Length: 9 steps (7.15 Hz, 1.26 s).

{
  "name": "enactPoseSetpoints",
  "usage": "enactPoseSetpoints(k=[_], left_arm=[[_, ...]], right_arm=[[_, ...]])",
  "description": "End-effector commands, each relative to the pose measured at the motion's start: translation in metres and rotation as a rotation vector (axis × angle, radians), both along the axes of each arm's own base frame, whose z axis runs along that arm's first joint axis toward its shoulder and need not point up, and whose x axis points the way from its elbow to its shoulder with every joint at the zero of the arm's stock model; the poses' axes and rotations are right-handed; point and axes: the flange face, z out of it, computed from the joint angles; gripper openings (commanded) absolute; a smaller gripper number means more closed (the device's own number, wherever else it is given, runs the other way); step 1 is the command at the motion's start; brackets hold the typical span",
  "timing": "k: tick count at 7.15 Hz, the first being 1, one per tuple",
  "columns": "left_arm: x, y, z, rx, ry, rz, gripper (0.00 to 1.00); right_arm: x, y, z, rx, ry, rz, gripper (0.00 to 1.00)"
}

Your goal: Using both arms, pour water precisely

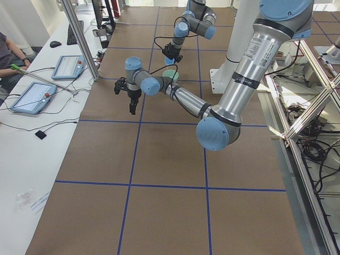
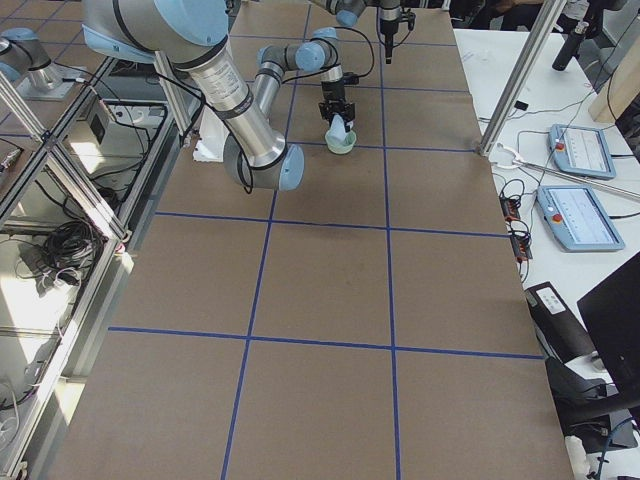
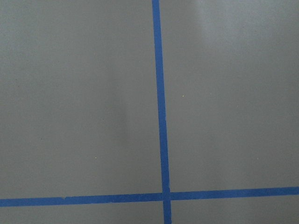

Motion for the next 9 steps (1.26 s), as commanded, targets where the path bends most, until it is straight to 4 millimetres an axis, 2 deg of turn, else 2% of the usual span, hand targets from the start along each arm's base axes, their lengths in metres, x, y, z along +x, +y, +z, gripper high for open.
enactPoseSetpoints(k=[1, 2, 3, 5, 6, 8, 9], left_arm=[[0.000, 0.000, 0.000, 0.000, 0.000, 0.000, 1.00], [0.000, 0.000, 0.000, 0.000, 0.000, 0.000, 0.99], [0.000, 0.000, -0.001, 0.002, 0.001, 0.000, 1.00], [0.000, 0.000, -0.001, 0.002, 0.001, 0.000, 0.99], [0.001, 0.000, -0.002, 0.001, 0.002, -0.001, 1.00], [0.002, 0.000, -0.005, 0.003, 0.003, -0.001, 0.99], [0.002, 0.000, -0.007, 0.002, 0.006, -0.004, 1.00]], right_arm=[[0.013, 0.005, 0.005, 0.007, -0.093, 0.051, 0.00], [0.013, 0.005, 0.019, 0.018, -0.173, 0.081, 0.00], [0.015, 0.005, 0.020, 0.003, -0.223, 0.130, 0.00], [0.035, 0.015, 0.042, 0.011, -0.402, 0.177, 0.00], [0.047, 0.014, 0.038, 0.004, -0.467, 0.214, 0.00], [0.083, 0.022, 0.091, -0.011, -0.645, 0.267, 0.00], [0.107, 0.011, 0.117, -0.020, -0.707, 0.286, 0.00]])
